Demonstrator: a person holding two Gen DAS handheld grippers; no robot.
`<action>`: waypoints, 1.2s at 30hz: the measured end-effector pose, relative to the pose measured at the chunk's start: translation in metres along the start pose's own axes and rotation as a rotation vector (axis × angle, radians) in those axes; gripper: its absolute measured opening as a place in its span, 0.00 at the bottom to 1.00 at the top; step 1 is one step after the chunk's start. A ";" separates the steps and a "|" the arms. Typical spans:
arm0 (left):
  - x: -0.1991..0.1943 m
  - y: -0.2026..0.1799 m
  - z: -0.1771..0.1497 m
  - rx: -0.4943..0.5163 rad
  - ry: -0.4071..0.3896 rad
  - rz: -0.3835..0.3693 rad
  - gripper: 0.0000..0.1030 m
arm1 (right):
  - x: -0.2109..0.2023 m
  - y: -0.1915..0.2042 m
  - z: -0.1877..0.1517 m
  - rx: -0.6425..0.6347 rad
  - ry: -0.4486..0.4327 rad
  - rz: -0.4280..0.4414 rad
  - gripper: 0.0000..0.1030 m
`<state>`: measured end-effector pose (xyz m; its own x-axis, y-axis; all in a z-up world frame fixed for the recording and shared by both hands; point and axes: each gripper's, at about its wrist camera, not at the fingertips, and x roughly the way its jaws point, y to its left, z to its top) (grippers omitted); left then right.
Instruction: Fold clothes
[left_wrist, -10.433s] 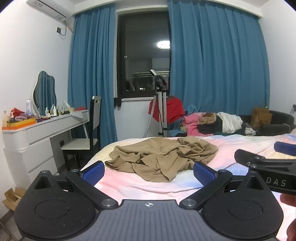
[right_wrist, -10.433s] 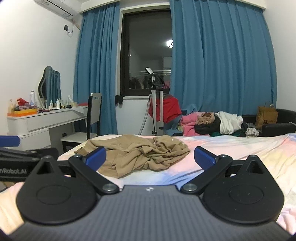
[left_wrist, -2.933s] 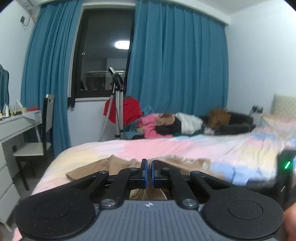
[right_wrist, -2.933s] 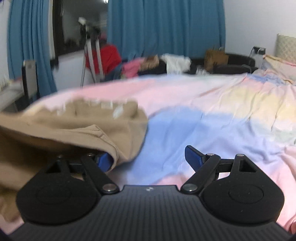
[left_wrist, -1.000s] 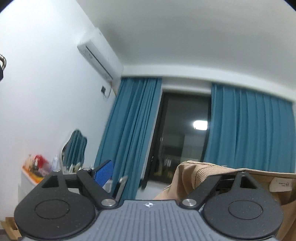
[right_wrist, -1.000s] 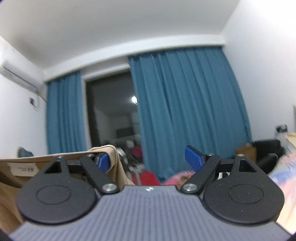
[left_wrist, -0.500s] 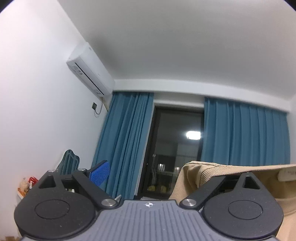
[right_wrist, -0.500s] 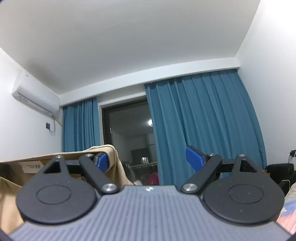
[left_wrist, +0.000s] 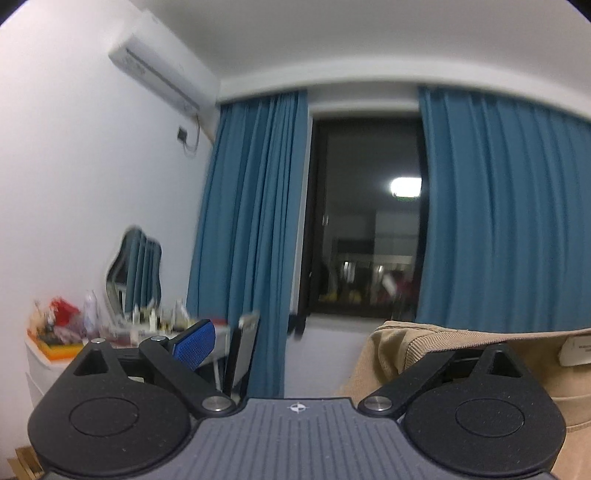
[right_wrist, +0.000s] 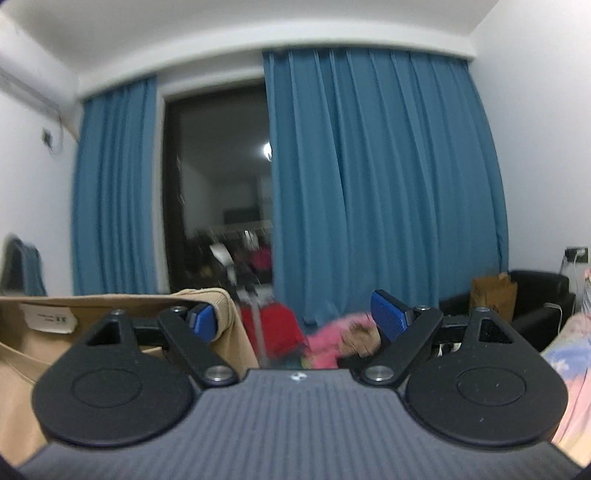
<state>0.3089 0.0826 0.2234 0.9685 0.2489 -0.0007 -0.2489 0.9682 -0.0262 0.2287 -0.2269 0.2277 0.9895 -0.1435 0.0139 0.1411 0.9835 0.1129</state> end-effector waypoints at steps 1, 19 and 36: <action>0.024 -0.007 -0.023 0.011 0.024 0.005 0.96 | 0.022 0.002 -0.020 -0.007 0.019 -0.011 0.83; 0.243 -0.065 -0.355 0.304 0.710 -0.018 0.99 | 0.257 0.013 -0.309 -0.235 0.729 0.066 0.83; 0.023 -0.033 -0.246 0.359 0.679 -0.221 1.00 | 0.027 0.012 -0.205 -0.034 0.594 0.181 0.83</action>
